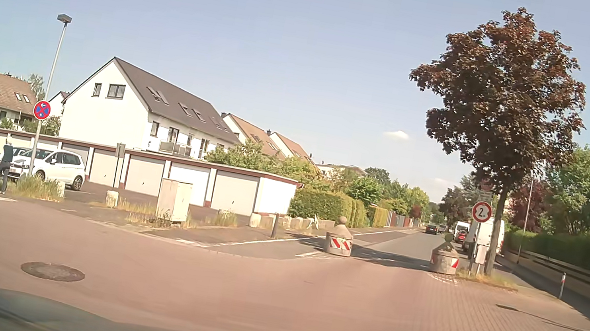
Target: Follow the waypoints while adhering to traffic rules and regulations
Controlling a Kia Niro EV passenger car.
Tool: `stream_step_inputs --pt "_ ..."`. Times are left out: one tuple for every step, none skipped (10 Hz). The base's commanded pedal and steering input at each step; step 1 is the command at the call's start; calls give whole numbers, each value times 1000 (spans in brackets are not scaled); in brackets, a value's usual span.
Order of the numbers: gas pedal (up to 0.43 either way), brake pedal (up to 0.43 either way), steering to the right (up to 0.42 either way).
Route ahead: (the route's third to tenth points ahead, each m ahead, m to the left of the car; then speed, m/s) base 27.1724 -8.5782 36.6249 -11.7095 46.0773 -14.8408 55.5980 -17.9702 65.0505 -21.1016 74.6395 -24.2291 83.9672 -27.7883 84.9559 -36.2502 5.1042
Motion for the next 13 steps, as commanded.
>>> stream_step_inputs --pt "59 0 17" --pt "20 0 45" --pt "0 0 76" --pt "0 0 103" --pt "0 0 131" --pt "0 0 148" --pt "0 0 159" --pt "0 0 165" --pt "0 18 167" --pt "0 61 168" --pt "0 85 173" --pt "0 116 185" --pt "0 140 188"
